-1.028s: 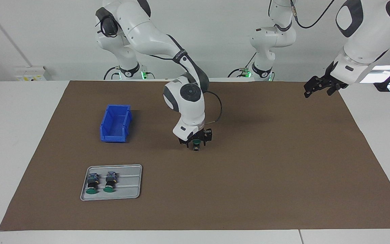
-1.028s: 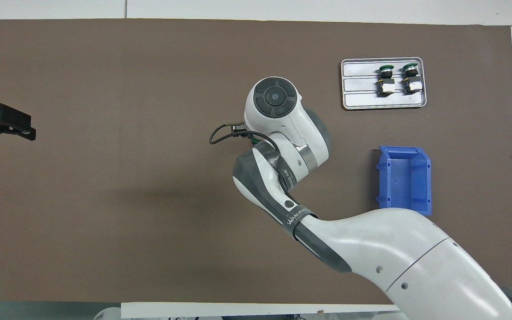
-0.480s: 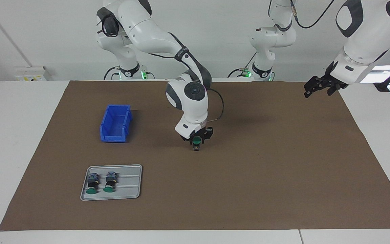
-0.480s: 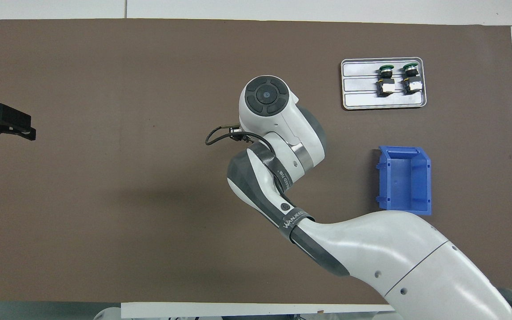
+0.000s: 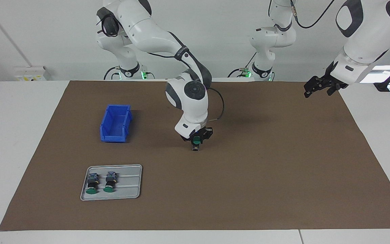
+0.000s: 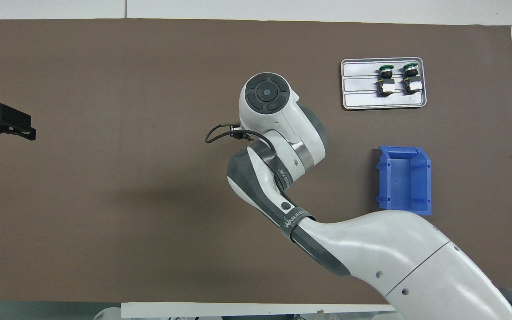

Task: Place and press button with both arms

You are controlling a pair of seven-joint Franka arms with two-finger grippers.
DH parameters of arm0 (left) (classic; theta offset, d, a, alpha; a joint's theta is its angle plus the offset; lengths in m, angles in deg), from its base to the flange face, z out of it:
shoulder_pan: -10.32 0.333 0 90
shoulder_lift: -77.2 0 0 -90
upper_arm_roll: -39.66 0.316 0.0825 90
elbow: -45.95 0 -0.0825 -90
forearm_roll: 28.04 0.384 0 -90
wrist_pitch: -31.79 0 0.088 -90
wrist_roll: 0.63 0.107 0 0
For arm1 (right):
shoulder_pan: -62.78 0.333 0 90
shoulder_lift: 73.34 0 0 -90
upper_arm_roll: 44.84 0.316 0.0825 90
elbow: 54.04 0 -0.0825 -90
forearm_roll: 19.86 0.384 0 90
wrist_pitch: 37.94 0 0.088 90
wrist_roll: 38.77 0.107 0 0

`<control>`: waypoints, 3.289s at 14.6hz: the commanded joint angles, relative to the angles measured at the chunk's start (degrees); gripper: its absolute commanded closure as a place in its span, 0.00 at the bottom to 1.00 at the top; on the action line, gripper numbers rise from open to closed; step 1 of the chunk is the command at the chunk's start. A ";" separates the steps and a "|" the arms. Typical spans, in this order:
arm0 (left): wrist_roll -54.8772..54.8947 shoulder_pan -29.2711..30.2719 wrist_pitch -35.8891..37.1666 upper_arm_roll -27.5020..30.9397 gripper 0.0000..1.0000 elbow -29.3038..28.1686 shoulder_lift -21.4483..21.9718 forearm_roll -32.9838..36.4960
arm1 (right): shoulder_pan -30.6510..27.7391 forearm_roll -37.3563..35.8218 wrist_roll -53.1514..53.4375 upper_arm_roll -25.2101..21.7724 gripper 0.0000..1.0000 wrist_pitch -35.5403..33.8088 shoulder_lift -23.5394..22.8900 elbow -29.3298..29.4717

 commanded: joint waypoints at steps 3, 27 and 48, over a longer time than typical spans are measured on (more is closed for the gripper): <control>0.18 0.70 -0.80 -0.70 0.00 -1.71 1.27 0.75 | -1.44 -1.01 0.42 -1.20 0.87 -10.09 1.92 5.59; 0.18 0.70 -0.80 -0.61 0.00 -1.71 1.27 0.75 | -17.00 -0.39 5.69 -13.33 0.97 -22.44 33.74 -22.24; 0.18 0.70 -0.71 -0.61 0.00 -1.71 1.27 0.75 | -19.72 -0.66 -4.24 -13.24 0.96 4.38 39.12 -47.39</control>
